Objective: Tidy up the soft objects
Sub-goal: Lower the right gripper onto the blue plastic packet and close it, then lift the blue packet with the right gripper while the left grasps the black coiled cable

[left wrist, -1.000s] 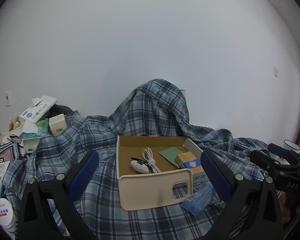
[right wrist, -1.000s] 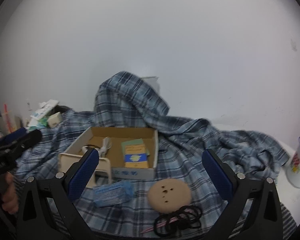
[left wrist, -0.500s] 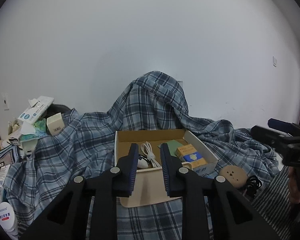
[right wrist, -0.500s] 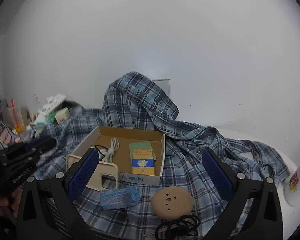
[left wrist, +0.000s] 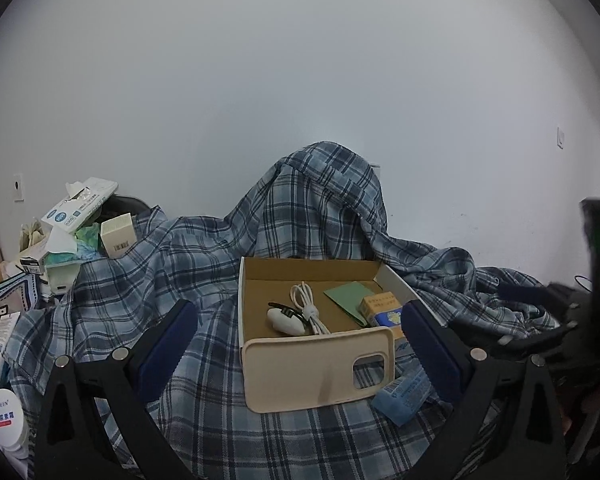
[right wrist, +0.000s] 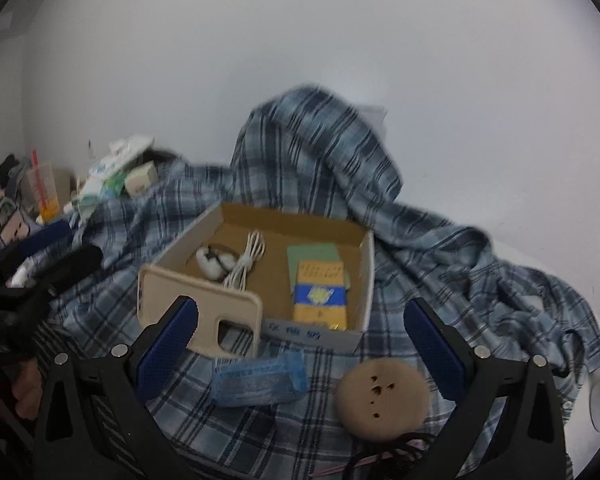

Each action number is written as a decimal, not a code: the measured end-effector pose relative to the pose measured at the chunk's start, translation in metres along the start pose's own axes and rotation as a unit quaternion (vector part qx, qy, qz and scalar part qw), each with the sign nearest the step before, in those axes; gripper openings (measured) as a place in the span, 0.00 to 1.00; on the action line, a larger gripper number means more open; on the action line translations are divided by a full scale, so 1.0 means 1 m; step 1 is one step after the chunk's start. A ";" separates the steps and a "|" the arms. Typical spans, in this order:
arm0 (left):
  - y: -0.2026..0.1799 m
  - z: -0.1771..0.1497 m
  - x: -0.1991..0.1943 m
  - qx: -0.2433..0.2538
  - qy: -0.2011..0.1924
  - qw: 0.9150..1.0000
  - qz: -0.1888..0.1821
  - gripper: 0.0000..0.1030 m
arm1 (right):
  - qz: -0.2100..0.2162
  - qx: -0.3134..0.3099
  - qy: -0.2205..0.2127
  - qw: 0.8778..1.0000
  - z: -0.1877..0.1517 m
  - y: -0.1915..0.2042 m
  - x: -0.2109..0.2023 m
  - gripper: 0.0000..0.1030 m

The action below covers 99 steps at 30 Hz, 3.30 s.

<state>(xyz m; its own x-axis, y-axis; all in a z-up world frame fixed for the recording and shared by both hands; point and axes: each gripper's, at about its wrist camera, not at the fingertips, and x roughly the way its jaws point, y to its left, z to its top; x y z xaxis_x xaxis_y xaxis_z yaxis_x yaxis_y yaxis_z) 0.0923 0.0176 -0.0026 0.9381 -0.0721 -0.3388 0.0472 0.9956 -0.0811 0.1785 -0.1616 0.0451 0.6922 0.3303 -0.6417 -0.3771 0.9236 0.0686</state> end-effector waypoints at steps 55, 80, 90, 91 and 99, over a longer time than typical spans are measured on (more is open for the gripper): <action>-0.018 0.005 0.014 -0.005 0.074 0.994 -0.083 1.00 | -0.137 0.088 -0.033 0.986 -0.046 -0.099 -0.056 0.67; -0.172 -0.054 0.068 0.111 0.275 0.924 -0.243 0.52 | -0.159 0.128 -0.066 0.977 -0.067 -0.119 -0.092 0.68; -0.177 -0.071 0.085 0.097 0.314 0.907 -0.262 0.21 | -0.147 0.137 -0.072 0.977 -0.070 -0.121 -0.094 0.68; -0.177 -0.072 0.086 0.097 0.316 0.906 -0.264 0.13 | -0.147 0.137 -0.073 0.977 -0.070 -0.121 -0.094 0.68; -0.177 -0.059 0.066 0.117 0.270 0.917 -0.269 0.06 | -0.149 0.133 -0.071 0.977 -0.069 -0.120 -0.093 0.68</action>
<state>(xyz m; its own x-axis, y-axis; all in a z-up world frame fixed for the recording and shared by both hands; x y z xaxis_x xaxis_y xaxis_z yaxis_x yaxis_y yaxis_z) 0.1253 -0.1671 -0.0655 0.4539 -0.5132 -0.7284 0.5858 0.7879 -0.1901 0.1165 -0.3163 0.0441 0.8327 0.0456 -0.5519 0.0143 0.9945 0.1037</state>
